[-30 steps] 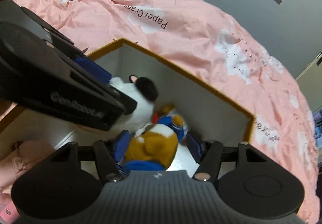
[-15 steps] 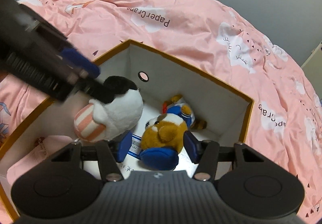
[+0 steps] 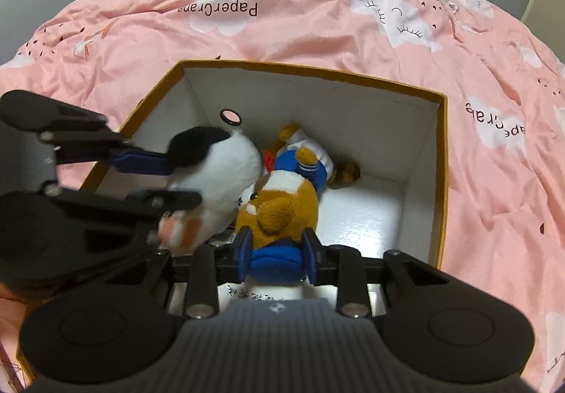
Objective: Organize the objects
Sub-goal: 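Open both grippers and withdraw upward from the box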
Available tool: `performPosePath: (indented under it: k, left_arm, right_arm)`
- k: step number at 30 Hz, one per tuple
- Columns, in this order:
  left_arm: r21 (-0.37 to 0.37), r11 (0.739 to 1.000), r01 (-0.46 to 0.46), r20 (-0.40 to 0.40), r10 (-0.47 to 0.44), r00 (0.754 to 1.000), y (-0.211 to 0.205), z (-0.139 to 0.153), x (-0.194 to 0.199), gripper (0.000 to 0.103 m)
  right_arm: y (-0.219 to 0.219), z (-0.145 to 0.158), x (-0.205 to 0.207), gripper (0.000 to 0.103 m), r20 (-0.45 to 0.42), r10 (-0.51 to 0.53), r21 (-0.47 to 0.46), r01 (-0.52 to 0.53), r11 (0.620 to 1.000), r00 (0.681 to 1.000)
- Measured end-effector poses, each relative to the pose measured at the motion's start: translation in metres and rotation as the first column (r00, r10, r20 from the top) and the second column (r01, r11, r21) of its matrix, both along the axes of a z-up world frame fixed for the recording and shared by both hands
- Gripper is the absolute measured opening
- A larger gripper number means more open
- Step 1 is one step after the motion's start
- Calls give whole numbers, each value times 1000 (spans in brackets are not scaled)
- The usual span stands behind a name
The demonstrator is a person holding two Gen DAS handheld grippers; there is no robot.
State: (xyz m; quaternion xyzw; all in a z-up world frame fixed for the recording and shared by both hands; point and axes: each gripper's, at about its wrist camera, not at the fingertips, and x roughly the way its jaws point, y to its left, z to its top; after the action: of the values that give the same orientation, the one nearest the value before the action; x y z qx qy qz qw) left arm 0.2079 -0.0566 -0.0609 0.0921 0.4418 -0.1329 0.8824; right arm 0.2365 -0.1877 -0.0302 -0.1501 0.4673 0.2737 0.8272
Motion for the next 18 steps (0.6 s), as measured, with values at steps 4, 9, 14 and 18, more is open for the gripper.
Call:
performPosePath:
  k: [4,9,14,18]
  left_arm:
    - [-55,997,-59,-15,58,998,8,2,8,28]
    - [-90,994,-69,-1,69,998,12,4,5,29]
    - [-200,972,-121,-10,122,992,26,18,-4,38]
    - [-232,963,-137,42,151,988,28,38,-21,42]
  right_arm:
    - [4,-5,3,30,-31,-9,34,10,999,999]
    - [12,-16,1,30,-30,-34,-16,33,999,999]
    - [5,0,-14,32,15,-45,-21,45,999,999]
    - [0,22,-37,40,84,-46,-14,47,999,995]
